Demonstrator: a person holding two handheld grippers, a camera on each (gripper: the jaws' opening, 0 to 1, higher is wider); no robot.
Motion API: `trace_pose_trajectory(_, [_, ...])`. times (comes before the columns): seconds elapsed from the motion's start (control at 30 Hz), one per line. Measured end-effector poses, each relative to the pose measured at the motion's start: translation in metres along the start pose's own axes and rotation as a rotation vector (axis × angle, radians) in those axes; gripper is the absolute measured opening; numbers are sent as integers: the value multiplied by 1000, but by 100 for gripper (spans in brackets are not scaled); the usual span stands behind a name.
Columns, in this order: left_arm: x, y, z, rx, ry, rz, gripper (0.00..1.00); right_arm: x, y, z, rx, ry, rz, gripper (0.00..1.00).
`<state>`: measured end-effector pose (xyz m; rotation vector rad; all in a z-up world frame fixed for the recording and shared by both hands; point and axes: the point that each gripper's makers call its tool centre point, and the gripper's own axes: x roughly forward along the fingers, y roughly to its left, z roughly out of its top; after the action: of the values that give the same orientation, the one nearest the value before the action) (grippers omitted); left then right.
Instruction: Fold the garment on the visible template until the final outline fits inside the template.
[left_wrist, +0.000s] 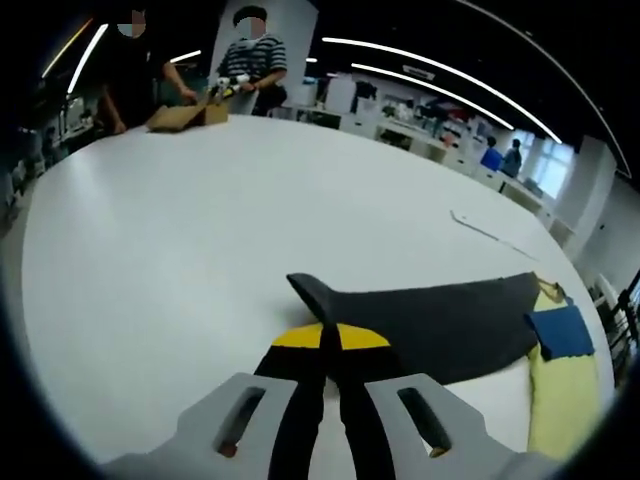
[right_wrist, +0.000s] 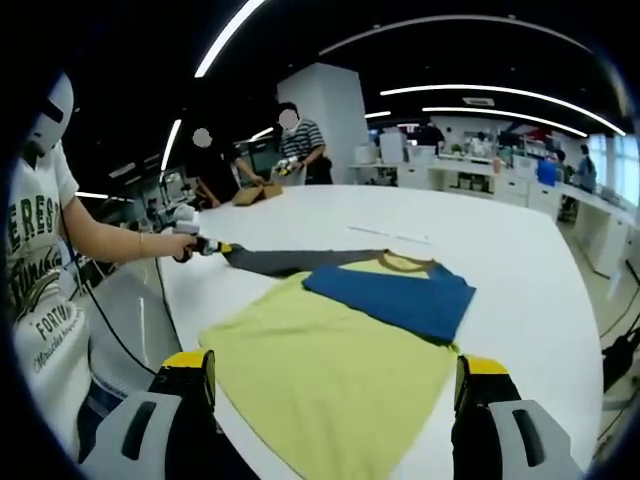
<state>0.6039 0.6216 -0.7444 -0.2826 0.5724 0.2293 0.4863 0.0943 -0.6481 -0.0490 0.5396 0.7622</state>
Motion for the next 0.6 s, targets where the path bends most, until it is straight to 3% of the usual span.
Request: trace_pose_trajectory(0.6, [-11,-27,0,48,-2,-50,0,-2,5,-2,-4,-11,12,99])
